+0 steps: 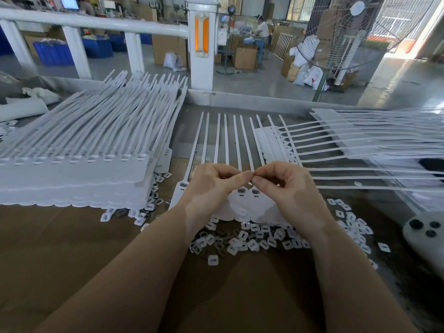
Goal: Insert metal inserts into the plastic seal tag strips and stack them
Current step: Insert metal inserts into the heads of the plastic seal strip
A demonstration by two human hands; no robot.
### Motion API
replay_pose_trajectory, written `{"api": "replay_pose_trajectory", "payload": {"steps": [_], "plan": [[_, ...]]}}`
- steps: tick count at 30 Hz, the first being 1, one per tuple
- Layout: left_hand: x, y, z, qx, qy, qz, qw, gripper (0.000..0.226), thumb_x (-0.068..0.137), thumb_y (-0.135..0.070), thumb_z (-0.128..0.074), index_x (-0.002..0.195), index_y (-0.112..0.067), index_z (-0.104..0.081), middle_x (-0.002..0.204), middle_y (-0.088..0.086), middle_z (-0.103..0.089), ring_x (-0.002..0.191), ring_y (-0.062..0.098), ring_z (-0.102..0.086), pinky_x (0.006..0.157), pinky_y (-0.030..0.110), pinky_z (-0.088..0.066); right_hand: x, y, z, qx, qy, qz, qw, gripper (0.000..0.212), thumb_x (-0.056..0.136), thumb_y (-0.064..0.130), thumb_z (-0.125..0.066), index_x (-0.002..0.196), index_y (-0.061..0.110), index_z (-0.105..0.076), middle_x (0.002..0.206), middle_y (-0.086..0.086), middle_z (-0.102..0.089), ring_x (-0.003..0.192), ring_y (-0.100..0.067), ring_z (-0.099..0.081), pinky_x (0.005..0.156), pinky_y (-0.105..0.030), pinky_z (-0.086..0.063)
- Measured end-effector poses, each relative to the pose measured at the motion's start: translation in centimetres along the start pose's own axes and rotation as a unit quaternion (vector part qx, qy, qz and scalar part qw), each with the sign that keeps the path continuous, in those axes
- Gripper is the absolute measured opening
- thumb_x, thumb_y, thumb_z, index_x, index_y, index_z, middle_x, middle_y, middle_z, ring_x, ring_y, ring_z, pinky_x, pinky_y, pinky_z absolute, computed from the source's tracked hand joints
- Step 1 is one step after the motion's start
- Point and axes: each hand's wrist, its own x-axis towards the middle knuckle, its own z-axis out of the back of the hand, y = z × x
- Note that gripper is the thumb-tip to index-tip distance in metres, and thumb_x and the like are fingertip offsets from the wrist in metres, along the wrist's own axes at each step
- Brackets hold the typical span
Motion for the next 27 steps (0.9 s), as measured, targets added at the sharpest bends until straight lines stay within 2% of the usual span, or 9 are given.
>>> {"api": "replay_pose_trajectory", "payload": {"steps": [3, 6, 9, 12, 15, 18, 20, 23, 27], "plan": [[0.0, 0.1, 0.0, 0.005, 0.000, -0.004, 1.000, 0.018, 0.076, -0.032, -0.072, 0.073, -0.015, -0.075, 0.068, 0.000, -0.068, 0.067, 0.006, -0.059, 0.071, 0.021, -0.045, 0.0, 0.0, 0.0, -0.001, 0.002, -0.001, 1.000, 0.005, 0.084, 0.010, -0.065, 0.085, 0.011, -0.069, 0.071, 0.002, -0.067, 0.066, 0.000, -0.060, 0.063, -0.010, -0.046], [0.0, 0.2, 0.0, 0.023, -0.003, -0.014, 1.000, 0.017, 0.076, -0.031, -0.072, 0.076, -0.015, -0.076, 0.066, -0.004, -0.068, 0.063, -0.002, -0.059, 0.060, 0.008, -0.044, -0.1, 0.0, -0.2, -0.050, -0.005, 0.013, 0.999, 0.005, 0.085, 0.012, -0.063, 0.082, 0.012, -0.067, 0.069, 0.006, -0.064, 0.065, 0.003, -0.056, 0.062, -0.008, -0.044], [0.0, 0.1, 0.0, 0.033, -0.007, -0.019, 0.999, 0.017, 0.078, -0.031, -0.070, 0.075, -0.015, -0.075, 0.059, -0.010, -0.065, 0.057, -0.006, -0.056, 0.053, 0.004, -0.039, -0.1, 0.0, -0.4, -0.096, -0.011, 0.021, 0.995, 0.006, 0.087, 0.015, -0.061, 0.083, 0.013, -0.065, 0.071, 0.006, -0.063, 0.068, 0.003, -0.055, 0.063, -0.007, -0.042], [0.0, 0.2, -0.1, 0.035, -0.020, -0.011, 0.999, 0.022, 0.077, -0.041, -0.067, 0.067, -0.023, -0.074, 0.057, -0.011, -0.060, 0.053, -0.003, -0.050, 0.051, 0.007, -0.037, 0.1, -0.3, -0.1, -0.094, -0.022, 0.013, 0.995, 0.007, 0.089, 0.014, -0.059, 0.085, 0.012, -0.064, 0.072, 0.007, -0.062, 0.069, 0.002, -0.056, 0.064, -0.010, -0.043], [0.1, 0.2, 0.0, 0.051, -0.029, -0.003, 0.998, 0.027, 0.078, -0.049, -0.063, 0.072, -0.026, -0.075, 0.066, 0.000, -0.058, 0.059, 0.002, -0.047, 0.053, 0.009, -0.037, 0.4, -0.9, 0.5, -0.128, -0.083, -0.005, 0.988, 0.009, 0.091, 0.015, -0.057, 0.084, 0.015, -0.062, 0.075, 0.004, -0.062, 0.071, -0.007, -0.056, 0.065, -0.011, -0.043], [0.1, 0.1, 0.2, 0.060, -0.043, -0.011, 0.997, 0.027, 0.081, -0.046, -0.063, 0.072, -0.023, -0.074, 0.070, 0.012, -0.061, 0.058, 0.001, -0.049, 0.053, 0.005, -0.036, 0.6, -1.7, 1.0, -0.216, -0.117, -0.020, 0.969, 0.010, 0.093, 0.015, -0.053, 0.085, 0.018, -0.058, 0.080, 0.008, -0.056, 0.079, -0.011, -0.052, 0.069, -0.015, -0.039], [0.1, -0.1, 0.3, 0.065, -0.063, -0.023, 0.996, 0.026, 0.083, -0.042, -0.064, 0.066, -0.024, -0.073, 0.062, 0.005, -0.062, 0.053, -0.003, -0.047, 0.051, 0.001, -0.036, 0.6, -2.1, 1.2, -0.269, -0.122, -0.021, 0.955, 0.010, 0.094, 0.016, -0.050, 0.086, 0.020, -0.055, 0.083, 0.010, -0.049, 0.086, -0.013, -0.048, 0.080, -0.026, -0.039], [0.2, -0.1, 0.5, 0.068, -0.093, -0.027, 0.993, 0.026, 0.083, -0.038, -0.065, 0.064, -0.022, -0.072, 0.046, -0.012, -0.050, 0.045, -0.003, -0.043, 0.048, 0.002, -0.033, 0.5, -2.5, 1.5, -0.324, -0.117, -0.024, 0.938, 0.011, 0.095, 0.017, -0.047, 0.087, 0.024, -0.050, 0.090, 0.008, -0.047, 0.092, -0.011, -0.040, 0.088, -0.035, -0.037], [0.4, 0.0, 0.8, 0.068, -0.108, -0.023, 0.992, 0.024, 0.082, -0.038, -0.066, 0.067, -0.020, -0.073, 0.054, -0.003, -0.053, 0.050, 0.000, -0.043, 0.050, 0.003, -0.034, 0.2, -2.9, 1.7, -0.396, -0.075, -0.054, 0.914, 0.010, 0.096, 0.019, -0.045, 0.091, 0.028, -0.047, 0.099, 0.007, -0.041, 0.095, -0.011, -0.034, 0.088, -0.033, -0.029]]}}
